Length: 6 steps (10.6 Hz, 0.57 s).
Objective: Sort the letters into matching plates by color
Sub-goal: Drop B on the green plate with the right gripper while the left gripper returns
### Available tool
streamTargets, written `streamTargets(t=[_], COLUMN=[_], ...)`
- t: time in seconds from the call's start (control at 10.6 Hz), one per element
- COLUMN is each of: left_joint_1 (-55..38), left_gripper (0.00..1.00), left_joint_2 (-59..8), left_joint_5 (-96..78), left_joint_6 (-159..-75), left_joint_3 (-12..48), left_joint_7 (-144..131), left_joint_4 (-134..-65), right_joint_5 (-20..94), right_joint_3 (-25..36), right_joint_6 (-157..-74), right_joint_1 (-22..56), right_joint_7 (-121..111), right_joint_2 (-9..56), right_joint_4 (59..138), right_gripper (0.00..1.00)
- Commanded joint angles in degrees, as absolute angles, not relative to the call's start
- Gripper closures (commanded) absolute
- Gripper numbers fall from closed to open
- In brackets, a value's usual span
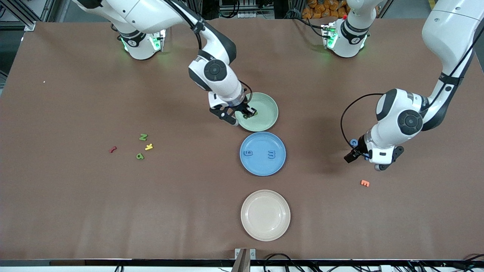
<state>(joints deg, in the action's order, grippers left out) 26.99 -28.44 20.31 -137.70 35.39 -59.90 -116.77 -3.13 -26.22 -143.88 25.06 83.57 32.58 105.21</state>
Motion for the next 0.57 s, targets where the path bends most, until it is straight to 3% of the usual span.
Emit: streamTargets(t=[0.0,0.09,0.19,0.28,0.38,0.47], left_joint_1=[30.8,32.2,33.2,34.3,35.1,35.2], left_gripper=[0.0,0.0,0.0,0.0,0.0,0.0], left_joint_2=[-26.5,-27.2,-27.9,-28.4,-29.5,-31.0], left_joint_5=[25.9,28.0,29.8,31.3,32.3,32.7], left_joint_6=[-139.5,-139.6,-139.6,-139.7,-139.7,-139.7], left_joint_3=[35.1,35.1,35.0,35.0,35.0,34.9], left_joint_7=[-60.4,-60.4,-60.4,-60.5,-60.5,-60.6], left_joint_4=[-120.7,-120.5,-120.2,-119.9,-119.2,-118.0], right_joint_5=[-5.0,-7.4,-10.6,-11.8,-11.8,-11.8], right_joint_3=[-26.2,-26.2,-26.2,-26.2,-26.2,-26.2], right_joint_6=[-143.8,-144.0,-144.7,-145.7,-146.0,-146.0], right_joint_1=[29.1,29.7,30.1,30.1,30.1,30.0], right_joint_7=[86.7,89.5,93.2,95.1,95.1,95.1], right_joint_2=[35.8,37.1,38.3,38.8,38.9,38.8], right_joint_4=[102.3,101.8,101.0,101.0,101.0,101.0], right_gripper=[1.0,1.0,0.86,0.47,0.33,0.27])
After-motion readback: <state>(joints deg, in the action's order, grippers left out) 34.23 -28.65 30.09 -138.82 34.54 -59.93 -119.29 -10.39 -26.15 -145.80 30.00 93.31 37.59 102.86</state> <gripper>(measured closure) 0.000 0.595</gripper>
